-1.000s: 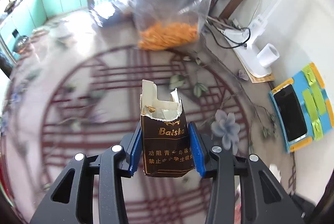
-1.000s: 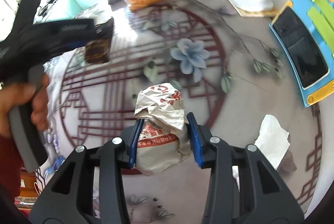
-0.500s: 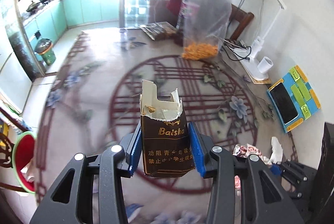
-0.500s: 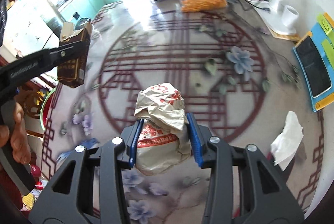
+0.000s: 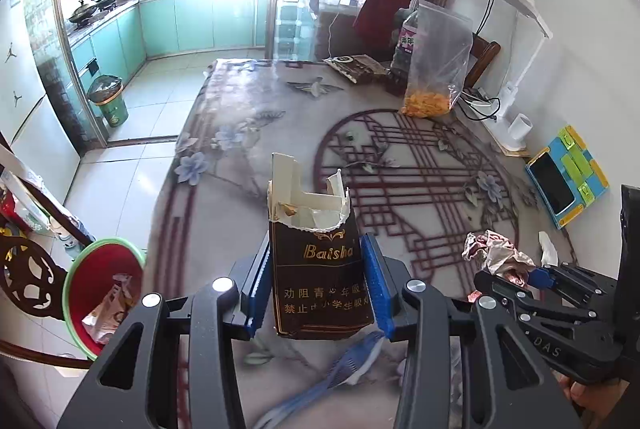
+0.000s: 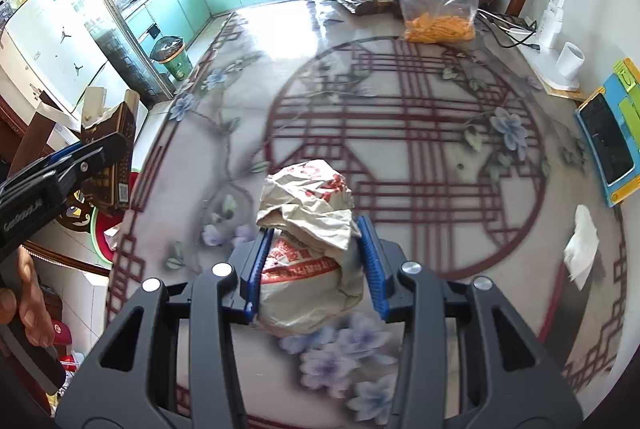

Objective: Collect trash
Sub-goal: 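Carry the Baisha box and the crumpled paper over the red bucket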

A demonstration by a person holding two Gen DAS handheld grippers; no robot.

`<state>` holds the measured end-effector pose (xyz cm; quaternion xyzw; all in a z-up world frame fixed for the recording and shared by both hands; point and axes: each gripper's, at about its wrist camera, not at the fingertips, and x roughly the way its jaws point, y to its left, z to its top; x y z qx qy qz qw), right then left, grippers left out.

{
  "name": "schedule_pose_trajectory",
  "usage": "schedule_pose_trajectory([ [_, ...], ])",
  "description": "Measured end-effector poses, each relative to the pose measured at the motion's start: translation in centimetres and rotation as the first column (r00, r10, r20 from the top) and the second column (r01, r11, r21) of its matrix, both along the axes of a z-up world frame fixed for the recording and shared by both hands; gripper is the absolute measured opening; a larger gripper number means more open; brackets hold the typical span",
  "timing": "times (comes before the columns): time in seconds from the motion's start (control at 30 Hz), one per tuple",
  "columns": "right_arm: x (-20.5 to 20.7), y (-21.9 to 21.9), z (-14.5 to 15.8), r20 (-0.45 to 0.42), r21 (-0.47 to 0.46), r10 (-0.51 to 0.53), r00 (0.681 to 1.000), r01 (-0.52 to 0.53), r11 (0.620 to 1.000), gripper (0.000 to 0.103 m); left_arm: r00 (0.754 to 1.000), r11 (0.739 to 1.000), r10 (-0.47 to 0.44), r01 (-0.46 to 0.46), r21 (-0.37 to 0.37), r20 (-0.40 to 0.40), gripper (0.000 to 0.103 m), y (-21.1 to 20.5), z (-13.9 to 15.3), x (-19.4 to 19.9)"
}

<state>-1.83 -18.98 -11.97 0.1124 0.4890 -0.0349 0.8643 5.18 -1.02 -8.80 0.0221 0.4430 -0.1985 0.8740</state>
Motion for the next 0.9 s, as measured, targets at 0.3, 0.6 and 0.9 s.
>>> schedule_pose_trajectory([
  [0.3,0.6,6.0,0.4,0.007,-0.002,0.001,1.000,-0.001,1.000,0.040,1.000,1.000,-0.016,0.016,-0.019,0.005,0.040,5.3,0.0,0.6],
  [0.6,1.4,10.1,1.2,0.019,-0.006,0.019,1.000,-0.019,1.000,0.040,1.000,1.000,0.017,-0.017,-0.003,0.012,0.040,9.2,-0.6,0.7],
  [0.9,3.6,15.4,1.5,0.021,-0.004,0.128,0.992,-0.128,0.992,0.040,0.991,0.990,0.136,-0.136,0.038,0.003,0.040,15.0,-2.0,1.0],
])
